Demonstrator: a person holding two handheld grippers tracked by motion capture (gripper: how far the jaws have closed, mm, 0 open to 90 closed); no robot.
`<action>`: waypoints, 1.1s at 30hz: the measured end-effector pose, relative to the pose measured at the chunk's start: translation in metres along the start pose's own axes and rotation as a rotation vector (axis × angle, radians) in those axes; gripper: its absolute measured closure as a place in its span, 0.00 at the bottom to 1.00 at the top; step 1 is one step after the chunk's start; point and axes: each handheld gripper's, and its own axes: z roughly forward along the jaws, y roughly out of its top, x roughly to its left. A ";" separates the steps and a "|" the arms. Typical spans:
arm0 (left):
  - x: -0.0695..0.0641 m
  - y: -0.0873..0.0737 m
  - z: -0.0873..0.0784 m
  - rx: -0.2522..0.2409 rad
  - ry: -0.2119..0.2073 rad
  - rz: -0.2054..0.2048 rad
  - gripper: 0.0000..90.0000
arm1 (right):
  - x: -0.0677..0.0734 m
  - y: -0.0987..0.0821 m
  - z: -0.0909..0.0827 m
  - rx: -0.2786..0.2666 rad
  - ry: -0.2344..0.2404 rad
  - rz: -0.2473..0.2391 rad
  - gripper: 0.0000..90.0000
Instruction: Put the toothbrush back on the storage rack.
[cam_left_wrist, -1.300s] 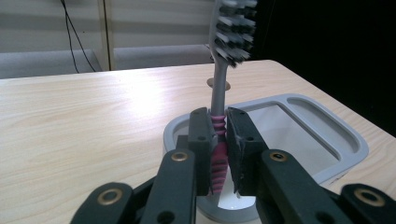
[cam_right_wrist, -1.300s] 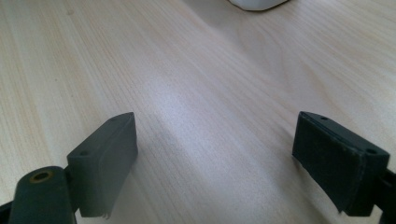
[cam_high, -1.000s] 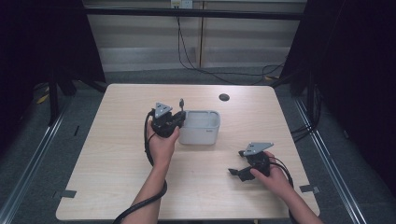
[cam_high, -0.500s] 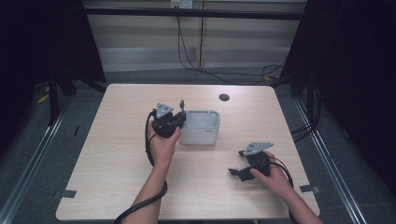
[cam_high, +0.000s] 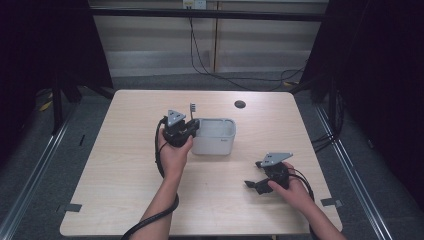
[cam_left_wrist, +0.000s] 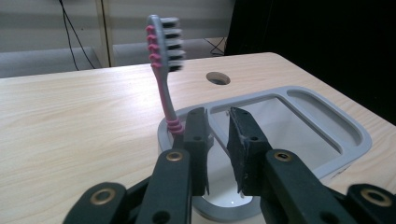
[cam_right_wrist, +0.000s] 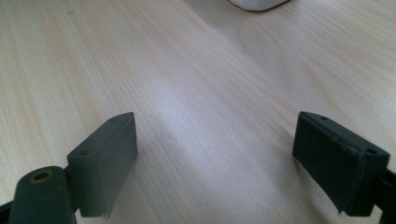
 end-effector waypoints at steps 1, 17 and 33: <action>0.000 0.000 0.000 0.000 0.000 0.000 0.85 | 0.000 0.000 0.000 0.000 0.000 0.000 0.15; 0.006 0.004 -0.010 0.011 -0.003 0.006 0.66 | 0.000 0.000 0.000 0.000 0.000 0.000 0.15; 0.015 0.005 -0.020 0.033 -0.013 0.013 0.49 | 0.000 0.000 0.000 0.000 0.000 0.000 0.15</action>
